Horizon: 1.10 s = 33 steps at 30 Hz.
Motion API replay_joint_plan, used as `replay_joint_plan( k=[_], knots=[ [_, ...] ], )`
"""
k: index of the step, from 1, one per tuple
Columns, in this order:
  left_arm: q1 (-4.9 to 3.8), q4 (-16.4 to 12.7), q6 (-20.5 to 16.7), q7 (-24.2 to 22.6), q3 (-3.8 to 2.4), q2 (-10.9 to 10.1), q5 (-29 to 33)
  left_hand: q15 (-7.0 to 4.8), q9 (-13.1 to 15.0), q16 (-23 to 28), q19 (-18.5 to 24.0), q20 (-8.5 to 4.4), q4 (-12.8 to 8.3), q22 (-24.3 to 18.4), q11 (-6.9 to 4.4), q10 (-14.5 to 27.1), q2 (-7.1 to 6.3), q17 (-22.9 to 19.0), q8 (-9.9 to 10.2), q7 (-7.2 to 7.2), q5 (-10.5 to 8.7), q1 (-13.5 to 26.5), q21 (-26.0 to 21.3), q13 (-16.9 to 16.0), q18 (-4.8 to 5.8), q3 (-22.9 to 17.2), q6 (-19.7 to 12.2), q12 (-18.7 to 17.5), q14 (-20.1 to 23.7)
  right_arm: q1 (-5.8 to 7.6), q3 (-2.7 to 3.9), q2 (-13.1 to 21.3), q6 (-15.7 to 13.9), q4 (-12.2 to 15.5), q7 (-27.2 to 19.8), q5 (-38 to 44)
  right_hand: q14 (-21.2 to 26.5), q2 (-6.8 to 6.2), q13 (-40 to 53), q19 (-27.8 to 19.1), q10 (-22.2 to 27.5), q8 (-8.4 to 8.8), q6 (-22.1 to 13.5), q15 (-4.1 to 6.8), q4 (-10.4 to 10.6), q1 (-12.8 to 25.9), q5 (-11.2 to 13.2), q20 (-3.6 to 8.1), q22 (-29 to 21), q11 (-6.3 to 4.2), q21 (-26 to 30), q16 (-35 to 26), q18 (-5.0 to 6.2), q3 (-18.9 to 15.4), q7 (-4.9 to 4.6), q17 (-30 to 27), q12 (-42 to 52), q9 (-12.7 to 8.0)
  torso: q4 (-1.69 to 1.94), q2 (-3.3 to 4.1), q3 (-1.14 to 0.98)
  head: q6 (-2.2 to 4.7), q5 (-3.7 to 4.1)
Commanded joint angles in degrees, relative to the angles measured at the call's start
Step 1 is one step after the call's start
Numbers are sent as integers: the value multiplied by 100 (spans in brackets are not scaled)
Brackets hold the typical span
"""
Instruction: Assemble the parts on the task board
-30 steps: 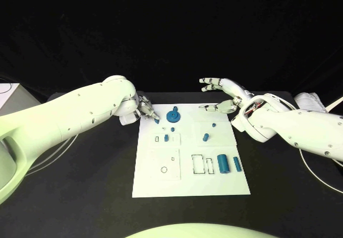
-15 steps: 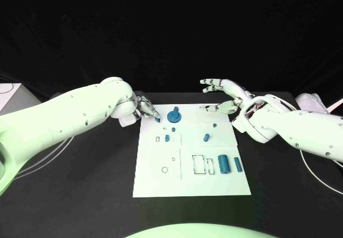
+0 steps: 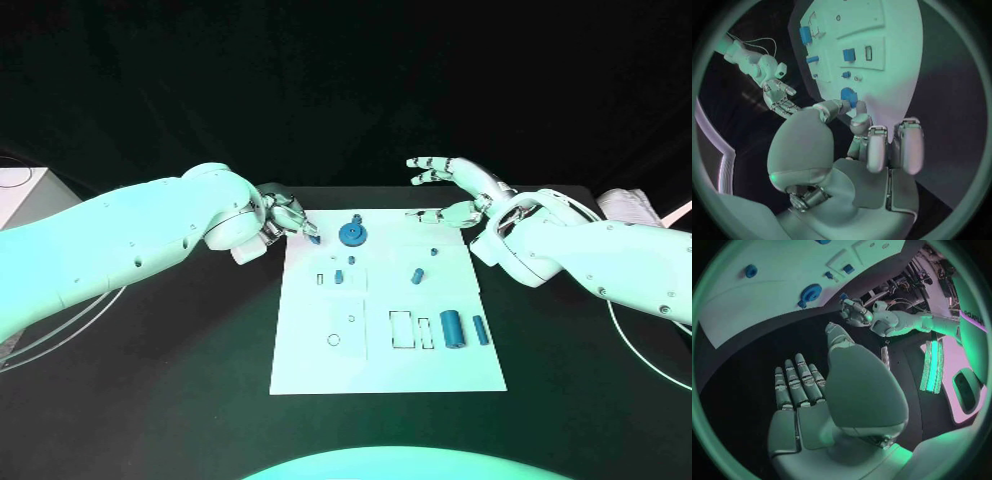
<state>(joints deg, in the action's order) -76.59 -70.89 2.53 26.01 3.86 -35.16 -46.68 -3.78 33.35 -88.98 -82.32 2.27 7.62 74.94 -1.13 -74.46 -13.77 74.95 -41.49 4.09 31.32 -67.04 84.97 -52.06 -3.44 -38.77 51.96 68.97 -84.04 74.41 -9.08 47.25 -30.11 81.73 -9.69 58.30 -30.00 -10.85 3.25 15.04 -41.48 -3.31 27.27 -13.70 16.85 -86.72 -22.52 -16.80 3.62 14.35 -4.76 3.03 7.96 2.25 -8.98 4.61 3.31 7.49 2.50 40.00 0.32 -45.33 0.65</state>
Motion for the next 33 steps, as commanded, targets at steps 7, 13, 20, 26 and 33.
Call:
replay_joint_plan(
  k=[7, 13, 20, 26, 33],
  knots=[
    [67, -642, -606, -83, 136, -317, -201, -61, 126, -42, -64, -16, -868, 491, -8, -72, 18, 1383, -15, -89, 54, 14, 34, -82, 92, -805, 148, 75, -559, -9, 1, 19, 21, 26, -37, -28, -43, 47, 9, 19, -63, -18, 60, 7, -1, 9, 40, -4, -5, 11, -37, 22, -89, 29, -792, 9, 8, 11, 44, -42, -12, -60, -13],
    [119, -907, -686, -36, 237, -406, -267, -62, 127, -47, -72, -17, -870, 503, -10, -81, 15, 1395, -15, -91, 58, 16, 40, -95, 95, -804, 154, 83, -562, -11, 1, 25, 17, 32, -37, -32, -43, 47, 9, 19, -63, -18, 60, 7, -1, 9, 40, -4, -5, 11, -37, 22, -89, 29, -792, 9, 8, 11, 41, -35, -9, -62, -25],
    [147, -1061, -645, 19, 325, -396, -296, -62, 127, -47, -72, -17, -870, 503, -10, -81, 15, 1395, -15, -91, 58, 16, 40, -95, 95, -804, 154, 83, -562, -14, 1, 17, 20, 32, -36, -33, -43, 47, 9, 19, -63, -18, 60, 7, -1, 9, 40, -4, -5, 11, -37, 22, -89, 29, -792, 9, 8, 11, 15, -22, -7, -85, -69],
    [153, -1073, -500, 90, 367, -351, -419, -67, 128, -48, -78, -20, -875, 510, -16, -97, 10, 1397, -14, -96, 67, 17, 44, -117, 96, -806, 166, 94, -563, -17, 1, 16, 22, 32, -36, -33, -43, 47, 9, 19, -63, -18, 60, 7, -1, 9, 40, -4, -5, 11, -37, 22, -89, 29, -792, 9, 8, 11, 21, -17, -11, -95, -80],
    [154, -1001, -341, 183, 422, -277, -555, -67, 128, -48, -78, -20, -875, 510, -16, -97, 10, 1397, -14, -96, 67, 17, 44, -117, 96, -806, 166, 94, -563, -19, 1, 15, 26, 34, -35, -33, -43, 47, 9, 19, -63, -18, 60, 7, -1, 9, 40, -4, -5, 11, -37, 22, -89, 29, -792, 9, 8, 11, 27, -13, -4, -114, -77]
  ],
)
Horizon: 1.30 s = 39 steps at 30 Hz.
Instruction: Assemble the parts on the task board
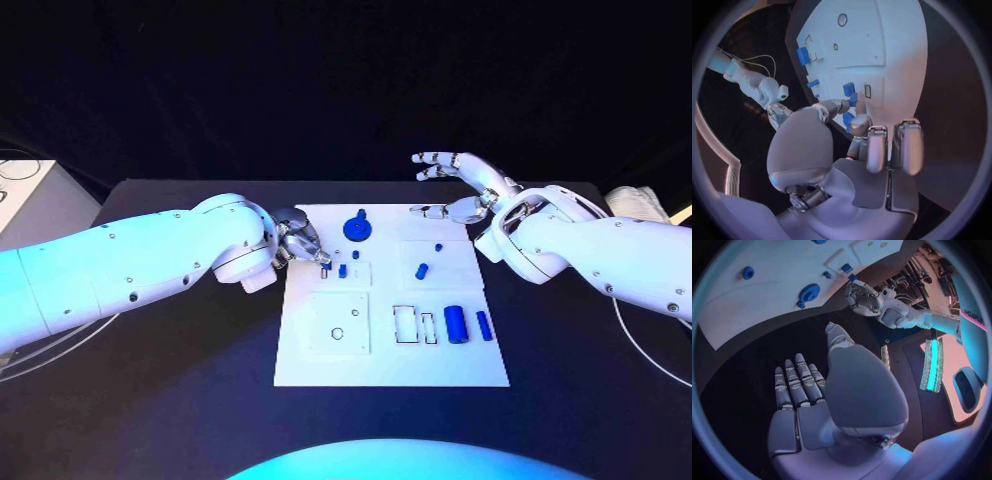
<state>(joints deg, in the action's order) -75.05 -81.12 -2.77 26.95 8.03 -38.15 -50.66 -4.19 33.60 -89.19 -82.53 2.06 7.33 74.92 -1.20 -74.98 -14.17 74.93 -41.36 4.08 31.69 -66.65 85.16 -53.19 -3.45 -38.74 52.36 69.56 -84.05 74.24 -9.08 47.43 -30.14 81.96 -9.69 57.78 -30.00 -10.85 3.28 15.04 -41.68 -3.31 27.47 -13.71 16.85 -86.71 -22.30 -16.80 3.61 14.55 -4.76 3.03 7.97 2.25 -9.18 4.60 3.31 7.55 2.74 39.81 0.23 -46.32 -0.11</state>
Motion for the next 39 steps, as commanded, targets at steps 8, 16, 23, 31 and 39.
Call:
replay_joint_plan(
  k=[8, 16, 23, 31, 39],
  knots=[
    [0, 79, 287, 154, 21, 31, -202, -28, 103, -30, -66, 0, -849, 525, -10, -44, 48, 1403, -25, -98, 34, -23, 31, 1, 101, -812, 130, 31, -564, -3, 1, 7, 28, 14, -34, 18, -51, 53, 6, 19, -63, -23, 59, 2, -3, 11, 20, -3, -6, -7, -37, 20, -100, 40, -773, 9, 7, 8, 6, 6, 5, -36, 4],
    [0, 132, 367, 178, 24, 79, -240, -29, 103, -30, -63, -1, -850, 521, -11, -52, 47, 1403, -24, -98, 36, -23, 29, -16, 100, -813, 132, 40, -564, -3, 1, 3, 31, 16, -37, 18, -51, 53, 6, 19, -63, -23, 59, 2, -3, 11, 20, -3, -6, -7, -37, 20, -100, 40, -773, 9, 7, 8, 2, 2, 9, -59, -3],
    [0, 135, 465, 192, 27, 88, -249, -31, 103, -29, -66, -3, -852, 525, -13, -53, 46, 1401, -22, -101, 40, -22, 31, -12, 101, -817, 137, 36, -563, -3, 1, 5, 34, 13, -36, 17, -51, 53, 6, 19, -63, -23, 59, 2, -3, 11, 20, -3, -6, -7, -37, 20, -100, 40, -773, 9, 7, 8, 6, -1, 5, -68, 4],
    [0, 145, 524, 214, 28, 91, -253, -31, 103, -29, -66, -3, -852, 525, -13, -53, 46, 1401, -22, -101, 40, -22, 31, -12, 101, -817, 137, 36, -563, -3, 1, 10, 39, 17, -35, 17, -51, 53, 6, 19, -63, -23, 59, 2, -3, 11, 20, -3, -6, -7, -37, 20, -100, 40, -773, 9, 7, 8, 3, 2, 1, -73, 0],
    [0, 153, 592, 217, 29, 98, -256, -34, 103, -27, -65, -5, -855, 523, -16, -53, 43, 1398, -17, -103, 43, -20, 30, -6, 100, -822, 144, 29, -562, -3, 1, 15, 44, 19, -35, 17, -52, 56, 4, 20, -74, -24, 64, -2, -4, 12, 20, -2, -8, -7, -39, 17, -108, 50, -774, 7, 4, 7, 5, 2, 2, -82, -3]
  ],
)
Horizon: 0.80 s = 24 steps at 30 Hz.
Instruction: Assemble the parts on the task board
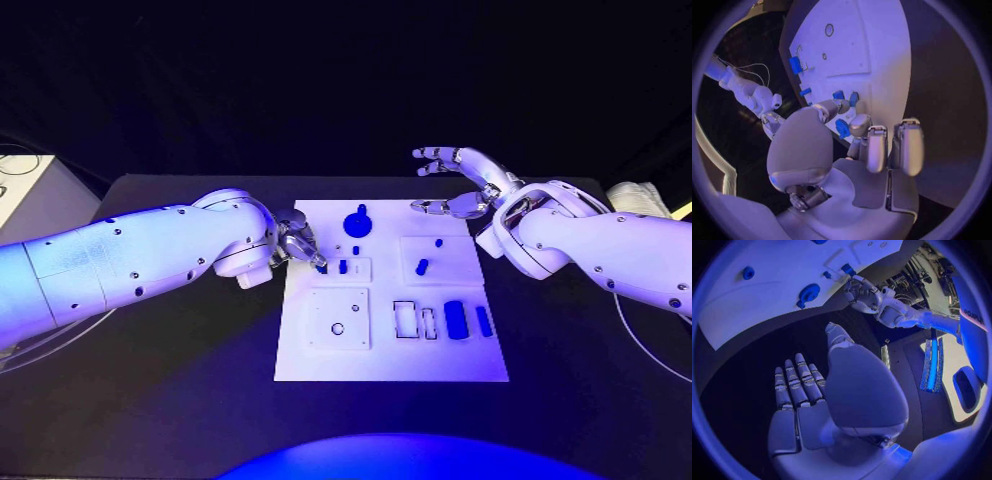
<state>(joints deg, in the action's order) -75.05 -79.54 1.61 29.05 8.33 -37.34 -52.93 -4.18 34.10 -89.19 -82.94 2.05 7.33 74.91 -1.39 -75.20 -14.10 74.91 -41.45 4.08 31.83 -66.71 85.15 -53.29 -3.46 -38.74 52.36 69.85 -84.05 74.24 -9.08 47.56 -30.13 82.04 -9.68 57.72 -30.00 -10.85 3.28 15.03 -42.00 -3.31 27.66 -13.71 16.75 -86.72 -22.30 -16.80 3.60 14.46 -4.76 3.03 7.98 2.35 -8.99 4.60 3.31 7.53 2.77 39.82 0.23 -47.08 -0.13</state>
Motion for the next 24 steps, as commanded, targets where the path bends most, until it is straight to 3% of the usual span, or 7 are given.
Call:
replay_joint_plan(
  k=[1, 24],
  knots=[
    [0, -3, 159, 6, -1, 22, -28, -35, 53, -28, -24, -5, -855, 524, 3, -32, 37, 1399, -8, -103, 28, -13, 31, 4, 101, -822, 144, 1, -562, -2, 1, 2, 43, 11, -36, 23, -52, 56, 5, 20, -42, -24, 45, -2, 6, 12, 20, -2, -8, 3, -39, 17, -109, 40, -793, 7, 4, 8, 2, 1, 1, -6, -2],
    [1, 135, 368, 80, 23, 159, 22, -37, 53, -23, -20, -8, -849, 518, 4, -38, 36, 1390, 1, -102, 24, 2, 28, -3, 100, -821, 149, 0, -560, -2, 1, 14, 46, 23, -37, 22, -56, 58, 6, 20, -61, -26, 61, -2, 6, 12, 20, -2, -9, 3, -39, 17, -111, 43, -793, 7, 5, 12, -4, 5, -4, -41, 14]
  ],
)
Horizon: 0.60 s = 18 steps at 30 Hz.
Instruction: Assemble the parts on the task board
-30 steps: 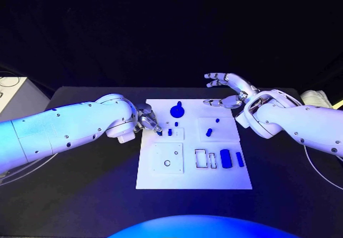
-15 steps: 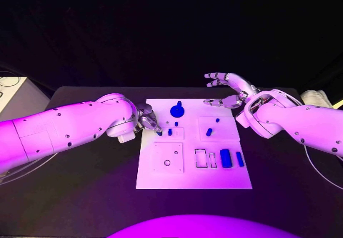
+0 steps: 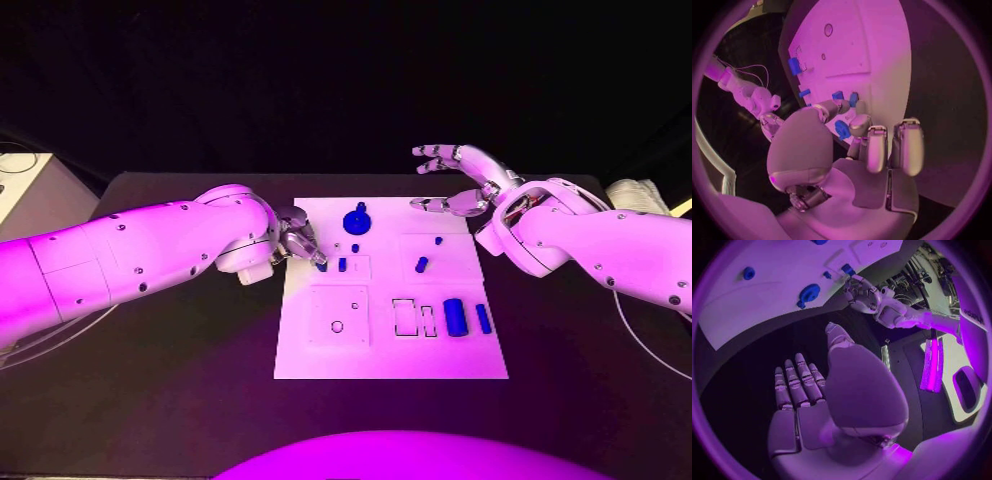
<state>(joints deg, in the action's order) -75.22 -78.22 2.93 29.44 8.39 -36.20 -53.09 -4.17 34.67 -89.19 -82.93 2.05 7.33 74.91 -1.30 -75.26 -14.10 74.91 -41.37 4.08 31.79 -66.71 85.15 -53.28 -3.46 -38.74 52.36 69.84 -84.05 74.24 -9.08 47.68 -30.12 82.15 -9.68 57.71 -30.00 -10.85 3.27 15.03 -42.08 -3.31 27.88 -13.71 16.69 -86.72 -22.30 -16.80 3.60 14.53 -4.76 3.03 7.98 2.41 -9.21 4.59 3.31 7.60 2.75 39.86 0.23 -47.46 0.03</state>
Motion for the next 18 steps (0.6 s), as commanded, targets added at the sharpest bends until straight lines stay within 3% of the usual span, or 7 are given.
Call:
replay_joint_plan(
  k=[1, 18],
  knots=[
    [18, 16, 243, 43, 21, 58, 48, -36, -4, -23, -15, -9, -839, 511, -4, -34, 36, 1390, -3, -101, 21, 17, 25, -5, 98, -815, 149, -2, -560, -2, 1, 2, 45, 14, -38, 23, -56, 58, 7, 20, -53, -26, 40, -2, 12, 12, 20, -2, -8, -5, -39, 17, -111, 37, -771, 7, 5, 5, -4, 1, -3, -6, -2],
    [41, 144, 199, 32, 62, 164, 133, -69, 55, -39, -23, -32, -659, 526, -58, -150, 51, 1424, 22, -190, -114, 248, 18, -113, 103, -361, 146, 27, -570, -2, 1, 13, 50, 33, -39, 20, -57, 62, 7, 18, -67, -28, 48, -4, 11, 12, 18, -2, -10, -5, -39, 15, -114, 44, -772, 6, 5, 6, 6, 4, -4, -31, 38]
  ],
)
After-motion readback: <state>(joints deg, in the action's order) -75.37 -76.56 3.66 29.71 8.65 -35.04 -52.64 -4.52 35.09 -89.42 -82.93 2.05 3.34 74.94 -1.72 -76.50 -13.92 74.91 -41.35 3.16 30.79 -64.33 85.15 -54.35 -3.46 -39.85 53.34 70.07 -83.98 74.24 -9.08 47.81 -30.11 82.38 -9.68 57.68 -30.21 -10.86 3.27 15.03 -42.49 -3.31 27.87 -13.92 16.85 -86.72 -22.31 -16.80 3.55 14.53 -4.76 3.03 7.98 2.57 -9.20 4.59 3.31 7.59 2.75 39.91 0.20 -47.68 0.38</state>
